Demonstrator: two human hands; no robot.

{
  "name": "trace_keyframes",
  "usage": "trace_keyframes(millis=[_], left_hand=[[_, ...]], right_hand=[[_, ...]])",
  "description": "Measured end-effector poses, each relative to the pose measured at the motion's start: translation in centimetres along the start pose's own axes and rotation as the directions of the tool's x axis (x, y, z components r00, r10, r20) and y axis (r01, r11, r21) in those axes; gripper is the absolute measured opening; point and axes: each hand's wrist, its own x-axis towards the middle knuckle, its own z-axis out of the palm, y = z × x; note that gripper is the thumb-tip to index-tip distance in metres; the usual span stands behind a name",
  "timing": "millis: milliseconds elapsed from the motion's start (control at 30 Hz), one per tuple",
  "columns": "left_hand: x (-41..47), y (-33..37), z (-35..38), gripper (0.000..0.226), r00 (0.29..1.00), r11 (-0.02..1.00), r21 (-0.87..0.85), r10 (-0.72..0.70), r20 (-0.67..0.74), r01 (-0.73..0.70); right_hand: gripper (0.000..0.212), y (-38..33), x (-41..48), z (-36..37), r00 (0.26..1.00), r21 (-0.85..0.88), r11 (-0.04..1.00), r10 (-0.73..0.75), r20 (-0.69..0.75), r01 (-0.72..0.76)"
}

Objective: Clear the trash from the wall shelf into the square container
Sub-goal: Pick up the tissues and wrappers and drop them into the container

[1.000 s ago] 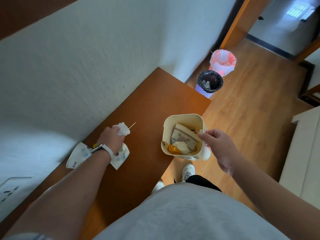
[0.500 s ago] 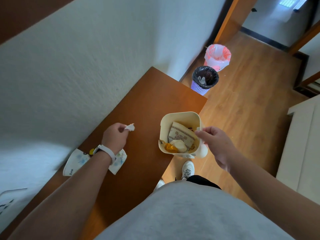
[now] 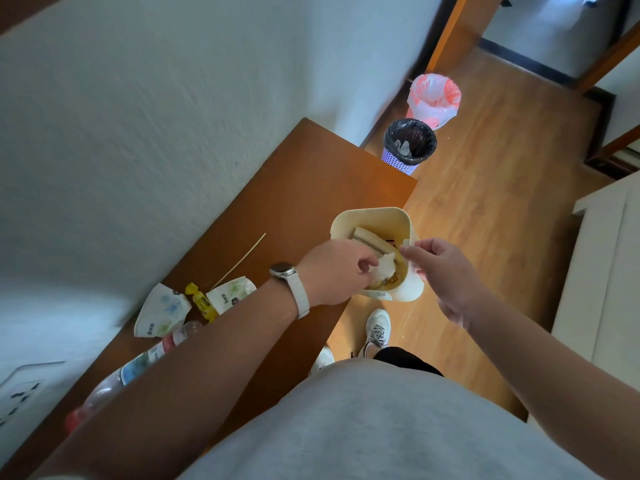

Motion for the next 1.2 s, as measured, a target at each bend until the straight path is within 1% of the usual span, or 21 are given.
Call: trace_keyframes(millis=[67, 133, 200, 300, 367, 433, 500, 567, 633, 700, 800, 867, 1033, 1200], left_hand=[[-0.2, 0.3, 0.2, 0.031, 1.0, 0.998, -0.059, -0.01, 0.011, 0.011], [-0.7, 0.2, 0.2, 0.032, 1.0, 0.995, -0.094, -0.025, -0.015, 0.023], [-1.4, -0.3, 0.1, 0.028, 0.995, 0.994, -0.107, -0.024, -0.101, 0.013], [-2.4, -2.1, -0.1, 0.026, 0.968, 0.995, -0.096, -0.045, -0.249, 0.021], [-2.9, -4.2, -0.4, 0.025, 0.939, 0.993, -0.082, -0.108, -0.325, 0.086], [-3.3, -7.1, -0.6, 0.026, 0.902, 0.976, -0.077, -0.219, -0.372, 0.205], [-3.9, -10.5, -0.9, 0.028, 0.852, 0.927, -0.066, -0.366, -0.376, 0.369], [-4.6, -13.7, -1.2, 0.031, 0.791, 0.855, -0.036, -0.495, -0.359, 0.518], [-5.2, -16.1, -1.2, 0.033, 0.743, 0.787, 0.003, -0.581, -0.333, 0.617], [-5.7, -17.5, -0.9, 0.033, 0.708, 0.727, 0.059, -0.643, -0.291, 0.684], [-5.9, -18.5, -0.4, 0.031, 0.683, 0.668, 0.159, -0.682, -0.261, 0.727], [-5.9, -18.7, -0.2, 0.027, 0.671, 0.651, 0.173, -0.689, -0.273, 0.739], [-5.5, -18.9, 0.0, 0.018, 0.679, 0.648, 0.206, -0.681, -0.274, 0.733], [-5.3, -18.5, -0.1, 0.018, 0.683, 0.651, 0.212, -0.673, -0.284, 0.729]], right_hand=[[0.015, 0.2, -0.2, 0.2, 1.0, 0.0, 1.0, -0.002, -0.004, 0.002], [0.018, 0.4, -0.3, 0.3, 1.0, 0.0, 1.0, -0.007, -0.007, 0.007], [0.018, 0.6, -0.4, 0.4, 1.0, 0.002, 1.0, -0.01, -0.01, 0.01], [0.016, 0.8, -0.6, 0.6, 1.0, 0.0, 1.0, -0.012, -0.002, 0.012], [0.016, 0.9, -0.7, 0.7, 1.0, -0.006, 1.0, -0.018, -0.007, 0.018], [0.017, 1.0, -0.8, 0.8, 1.0, -0.011, 1.0, -0.02, -0.013, 0.02], [0.018, 1.0, -0.9, 0.9, 1.0, -0.019, 1.0, -0.022, -0.01, 0.022], [0.019, 1.1, -1.0, 1.0, 1.0, -0.022, 0.999, -0.027, -0.008, 0.027], [0.02, 1.2, -1.0, 1.0, 0.999, -0.025, 0.999, -0.032, -0.008, 0.032], [0.021, 1.3, -1.1, 1.0, 0.999, -0.026, 0.999, -0.034, -0.005, 0.034], [0.019, 1.4, -1.2, 0.9, 0.999, -0.034, 0.999, -0.032, -0.004, 0.032], [0.017, 1.4, -1.2, 0.8, 0.999, -0.034, 0.999, -0.037, -0.009, 0.037], [0.018, 1.3, -1.1, 0.8, 0.999, -0.032, 0.999, -0.039, -0.009, 0.039], [0.014, 1.1, -1.2, 0.7, 0.999, -0.027, 0.999, -0.04, 0.001, 0.04]])
